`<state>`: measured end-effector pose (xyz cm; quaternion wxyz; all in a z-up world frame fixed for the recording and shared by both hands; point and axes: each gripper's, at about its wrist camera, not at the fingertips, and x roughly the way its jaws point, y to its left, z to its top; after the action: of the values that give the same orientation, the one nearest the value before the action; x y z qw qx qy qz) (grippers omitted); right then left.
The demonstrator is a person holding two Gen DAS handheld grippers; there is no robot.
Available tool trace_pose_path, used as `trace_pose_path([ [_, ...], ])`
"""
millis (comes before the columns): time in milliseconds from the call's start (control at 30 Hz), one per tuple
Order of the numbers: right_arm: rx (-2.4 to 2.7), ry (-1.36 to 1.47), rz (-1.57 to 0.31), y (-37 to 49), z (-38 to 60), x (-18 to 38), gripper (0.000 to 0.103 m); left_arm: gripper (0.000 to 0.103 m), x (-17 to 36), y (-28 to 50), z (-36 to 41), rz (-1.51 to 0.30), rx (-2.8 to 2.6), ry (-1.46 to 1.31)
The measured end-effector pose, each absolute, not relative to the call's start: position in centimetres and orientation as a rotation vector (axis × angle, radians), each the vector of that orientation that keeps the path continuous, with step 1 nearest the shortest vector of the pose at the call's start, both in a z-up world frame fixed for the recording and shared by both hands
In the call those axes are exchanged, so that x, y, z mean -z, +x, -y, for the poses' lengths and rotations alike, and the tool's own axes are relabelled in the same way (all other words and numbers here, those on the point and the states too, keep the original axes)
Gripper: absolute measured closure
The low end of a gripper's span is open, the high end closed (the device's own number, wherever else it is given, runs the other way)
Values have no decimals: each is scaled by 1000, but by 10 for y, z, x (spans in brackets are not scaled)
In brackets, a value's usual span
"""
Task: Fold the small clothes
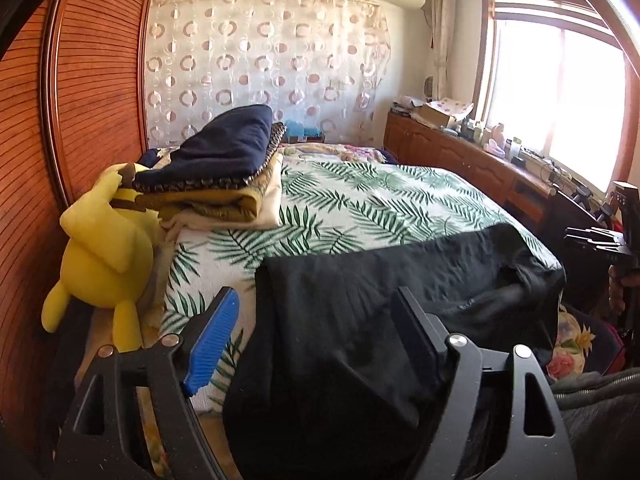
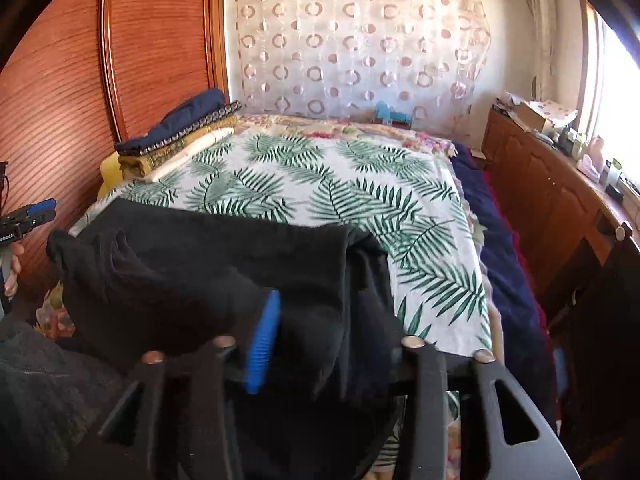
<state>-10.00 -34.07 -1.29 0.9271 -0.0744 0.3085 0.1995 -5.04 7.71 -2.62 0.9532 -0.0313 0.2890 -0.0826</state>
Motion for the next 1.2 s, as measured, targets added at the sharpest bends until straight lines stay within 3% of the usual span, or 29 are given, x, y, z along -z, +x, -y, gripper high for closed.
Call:
trace_pose_path([
  [167,-369,-160,-612,-97,351,13,51,24,26,-32,-79,-596,138,-52],
  [400,-393,-159,-607,-66,342,23,28,24,31,-13,-80,-608,116,-52],
  [1067,-370,-141,-809,48,328,79,28,24,70,53,-91,-746,63,-45],
  [1200,-368,-146,-827,53,325,83,20,24,77,62,-91,-778,68,-48],
])
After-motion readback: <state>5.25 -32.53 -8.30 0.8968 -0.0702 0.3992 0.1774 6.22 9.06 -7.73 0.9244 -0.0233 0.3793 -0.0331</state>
